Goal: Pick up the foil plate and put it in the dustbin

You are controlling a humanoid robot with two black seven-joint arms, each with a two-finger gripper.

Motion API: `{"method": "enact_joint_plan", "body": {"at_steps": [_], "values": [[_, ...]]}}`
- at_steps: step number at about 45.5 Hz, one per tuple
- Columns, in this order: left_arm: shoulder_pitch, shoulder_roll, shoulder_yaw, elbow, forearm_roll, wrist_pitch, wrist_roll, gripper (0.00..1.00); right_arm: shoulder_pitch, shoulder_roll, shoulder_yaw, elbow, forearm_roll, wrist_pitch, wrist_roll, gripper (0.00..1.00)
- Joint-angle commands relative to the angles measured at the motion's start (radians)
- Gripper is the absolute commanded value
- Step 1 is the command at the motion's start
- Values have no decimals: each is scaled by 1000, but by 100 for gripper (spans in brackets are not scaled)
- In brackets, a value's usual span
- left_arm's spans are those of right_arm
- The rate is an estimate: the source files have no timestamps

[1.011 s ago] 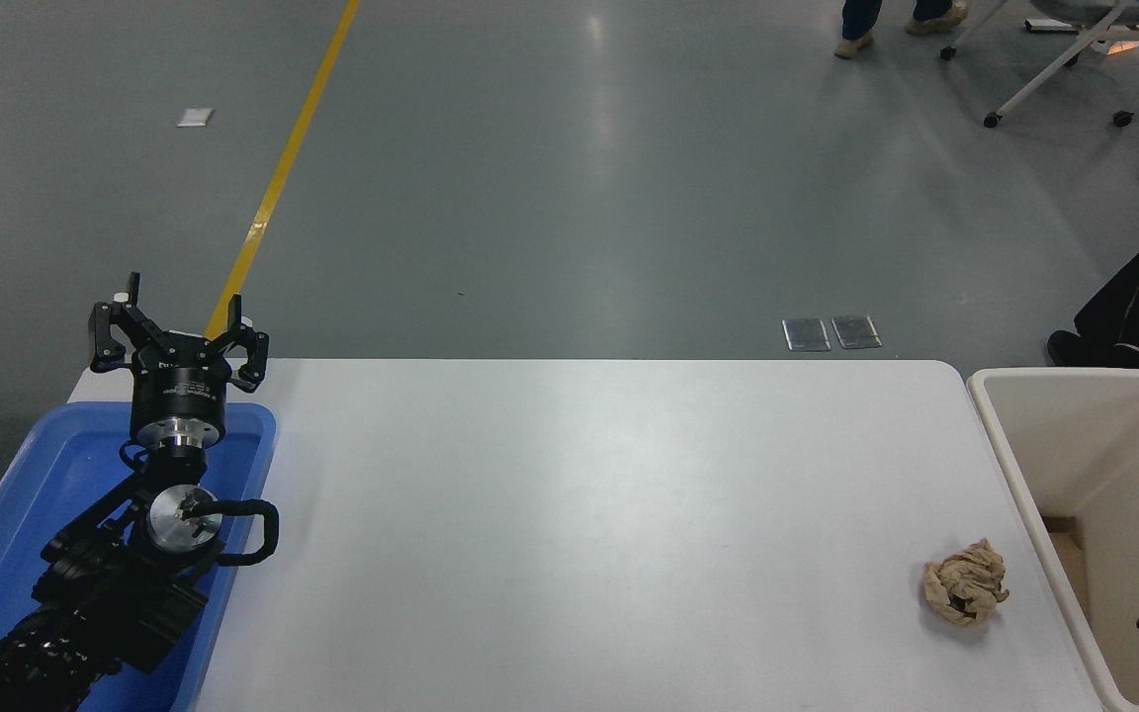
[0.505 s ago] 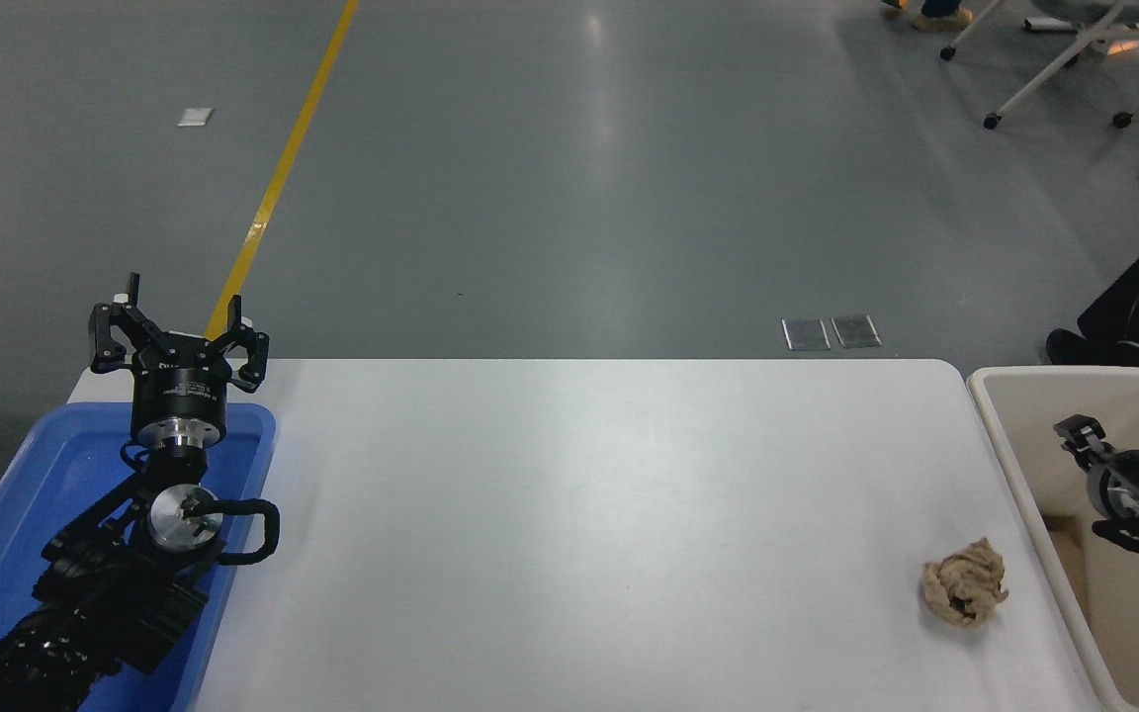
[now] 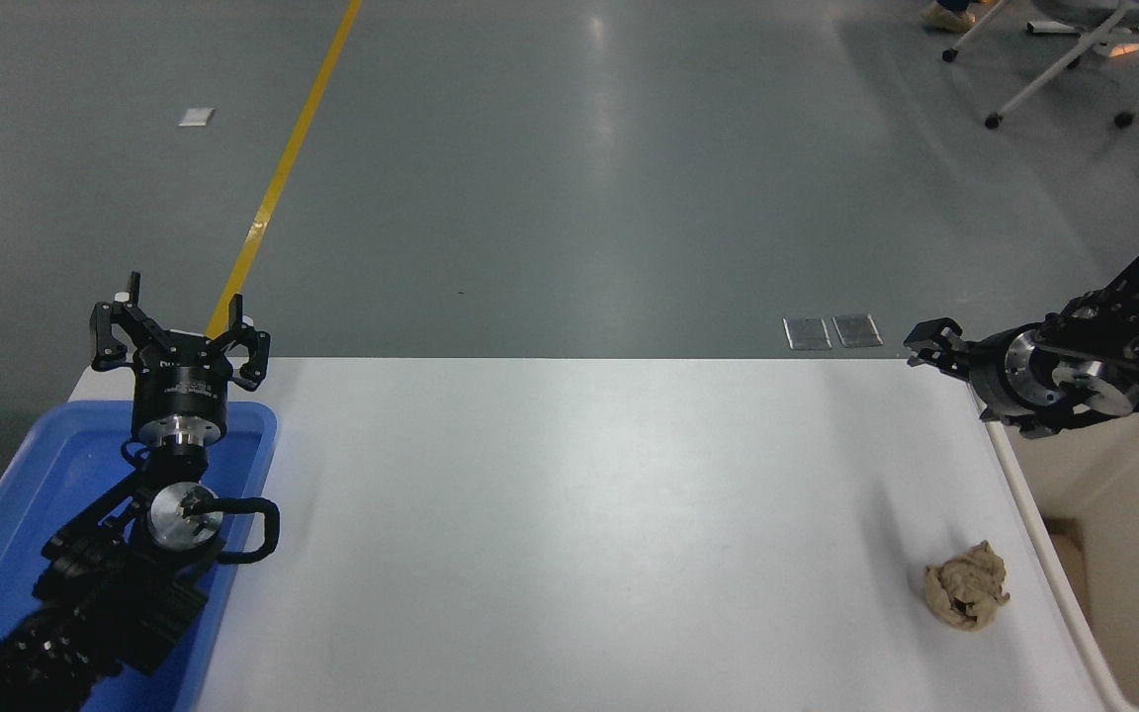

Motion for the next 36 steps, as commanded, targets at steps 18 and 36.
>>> {"method": "enact_joint_plan", "body": {"at_steps": [18,36], "values": [[2,1,0,0,0,0,0,99,658,-128,-207,646,-45,298,-1,100],[2,1,0,0,0,0,0,99,761,-125,-216,669,-28,421,-30,100]]}}
